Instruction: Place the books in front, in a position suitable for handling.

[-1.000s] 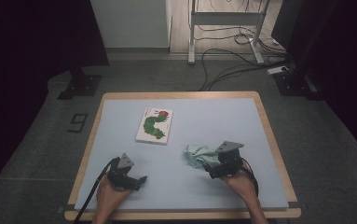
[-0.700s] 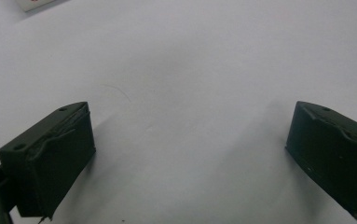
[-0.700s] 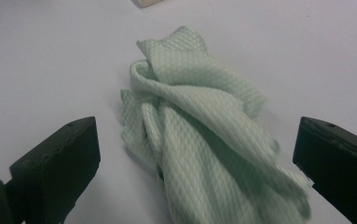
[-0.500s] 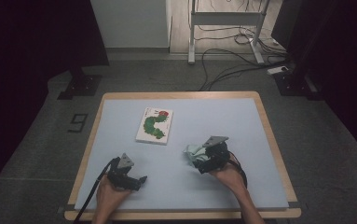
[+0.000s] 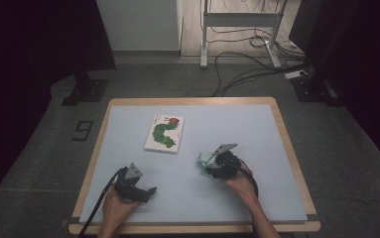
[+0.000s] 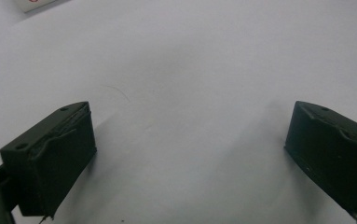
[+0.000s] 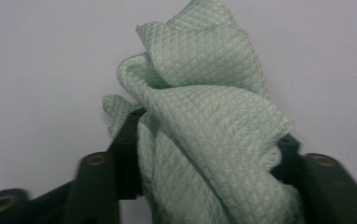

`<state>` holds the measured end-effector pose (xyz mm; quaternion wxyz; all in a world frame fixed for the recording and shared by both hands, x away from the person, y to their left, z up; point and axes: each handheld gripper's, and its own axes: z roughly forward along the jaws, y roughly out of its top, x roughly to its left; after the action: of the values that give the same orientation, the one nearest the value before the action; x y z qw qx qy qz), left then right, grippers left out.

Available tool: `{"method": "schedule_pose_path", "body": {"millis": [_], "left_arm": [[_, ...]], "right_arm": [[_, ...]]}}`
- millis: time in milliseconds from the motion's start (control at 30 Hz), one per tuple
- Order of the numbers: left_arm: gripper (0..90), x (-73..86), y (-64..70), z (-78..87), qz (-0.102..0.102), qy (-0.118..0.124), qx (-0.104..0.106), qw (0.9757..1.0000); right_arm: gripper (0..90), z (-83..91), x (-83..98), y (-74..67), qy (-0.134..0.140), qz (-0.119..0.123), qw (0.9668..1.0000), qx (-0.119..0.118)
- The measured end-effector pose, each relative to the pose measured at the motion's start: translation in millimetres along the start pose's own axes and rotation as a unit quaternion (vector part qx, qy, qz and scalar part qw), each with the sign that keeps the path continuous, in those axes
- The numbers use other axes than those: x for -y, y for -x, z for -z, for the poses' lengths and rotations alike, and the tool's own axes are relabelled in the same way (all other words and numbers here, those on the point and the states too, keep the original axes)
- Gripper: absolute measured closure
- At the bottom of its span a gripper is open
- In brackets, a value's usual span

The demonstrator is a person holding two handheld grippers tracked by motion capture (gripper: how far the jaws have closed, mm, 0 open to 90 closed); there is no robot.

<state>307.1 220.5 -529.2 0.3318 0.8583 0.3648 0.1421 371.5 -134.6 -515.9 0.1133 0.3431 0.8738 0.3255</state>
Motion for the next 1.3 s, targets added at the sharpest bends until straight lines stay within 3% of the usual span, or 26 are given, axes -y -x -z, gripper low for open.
{"method": "schedule_pose_path", "body": {"millis": [100, 333, 533, 667, 1000, 1300], "left_arm": [[2.1, 0.1, 0.1, 0.2, -0.002, 0.001, 0.001, 1.0], [3.3, 0.2, 0.1, 0.6, -0.004, 0.003, 0.003, 1.0], [3.3, 0.3, 0.1, 0.6, -0.004, 0.003, 0.003, 1.0], [3.3, 0.3, 0.2, 0.6, -0.004, 0.003, 0.003, 1.0], [3.3, 0.3, 0.3, 0.5, -0.004, 0.003, 0.003, 1.0], [3.3, 0.3, 0.2, 0.5, -0.003, 0.003, 0.003, 1.0]], "right_arm": [[64.6, 1.4, 0.5, -2.6, -0.001, 0.007, 0.9999, -0.007], [66.7, 12.7, 1.9, -2.3, 0.01, 0.003, 0.9999, -0.013], [66.5, 39.9, 8.4, 1.6, 0.03, -0.003, 0.9994, -0.016], [66.3, 56.8, 18.1, 4.5, 0.034, -0.007, 0.9993, -0.01], [66.4, 103.9, 61.0, 18.4, 0.046, -0.045, 0.9976, 0.026], [66.3, 131.2, 87.7, 24.8, 0.046, -0.063, 0.9954, 0.056]]}}
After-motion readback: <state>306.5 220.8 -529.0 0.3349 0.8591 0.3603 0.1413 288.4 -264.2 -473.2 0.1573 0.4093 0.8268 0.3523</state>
